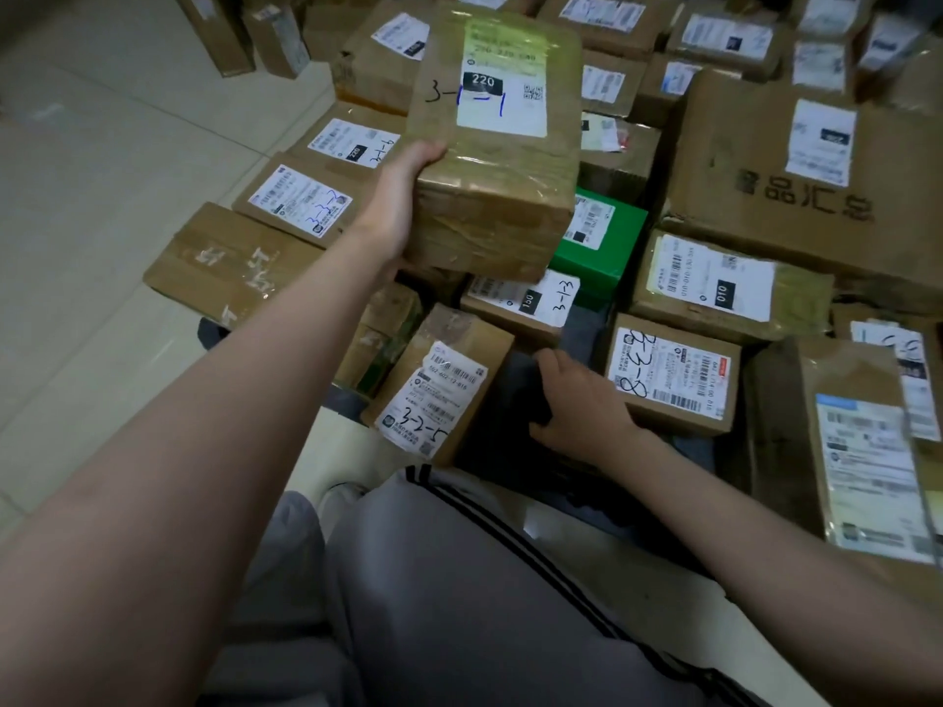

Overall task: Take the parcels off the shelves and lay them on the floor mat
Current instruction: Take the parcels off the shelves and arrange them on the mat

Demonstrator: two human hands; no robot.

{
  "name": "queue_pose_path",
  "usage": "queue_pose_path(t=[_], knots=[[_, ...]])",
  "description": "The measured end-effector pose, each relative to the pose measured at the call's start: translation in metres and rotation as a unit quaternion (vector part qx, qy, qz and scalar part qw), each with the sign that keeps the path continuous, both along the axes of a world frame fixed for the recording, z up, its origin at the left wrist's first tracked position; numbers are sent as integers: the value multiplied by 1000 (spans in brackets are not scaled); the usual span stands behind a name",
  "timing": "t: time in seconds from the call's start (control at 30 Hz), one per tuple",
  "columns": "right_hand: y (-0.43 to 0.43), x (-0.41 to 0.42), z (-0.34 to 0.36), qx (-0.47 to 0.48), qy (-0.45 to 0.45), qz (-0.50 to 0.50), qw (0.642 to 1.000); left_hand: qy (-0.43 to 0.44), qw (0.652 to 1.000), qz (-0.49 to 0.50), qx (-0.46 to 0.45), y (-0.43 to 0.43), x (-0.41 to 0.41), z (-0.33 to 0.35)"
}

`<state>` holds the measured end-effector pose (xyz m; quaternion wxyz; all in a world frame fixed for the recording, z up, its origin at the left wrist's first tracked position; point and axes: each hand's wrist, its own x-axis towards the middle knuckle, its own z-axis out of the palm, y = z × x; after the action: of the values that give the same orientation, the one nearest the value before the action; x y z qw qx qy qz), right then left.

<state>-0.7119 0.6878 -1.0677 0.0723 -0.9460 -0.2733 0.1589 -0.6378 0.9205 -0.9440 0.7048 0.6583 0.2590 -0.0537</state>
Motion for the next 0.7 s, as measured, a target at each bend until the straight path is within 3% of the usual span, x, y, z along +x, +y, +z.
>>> queue_pose_path(t=[0.17,0.33,0.7], knots=[[-13,-24,-8,-161,7,55,985,26,998,-37,-32,-25,-11,-2],[-20,-33,-9,-196,74,83,974,34,997,-69,-31,-49,-17,1],[-13,-44,-27,-290,26,66,954,49,994,-98,-15,-47,-28,10]])
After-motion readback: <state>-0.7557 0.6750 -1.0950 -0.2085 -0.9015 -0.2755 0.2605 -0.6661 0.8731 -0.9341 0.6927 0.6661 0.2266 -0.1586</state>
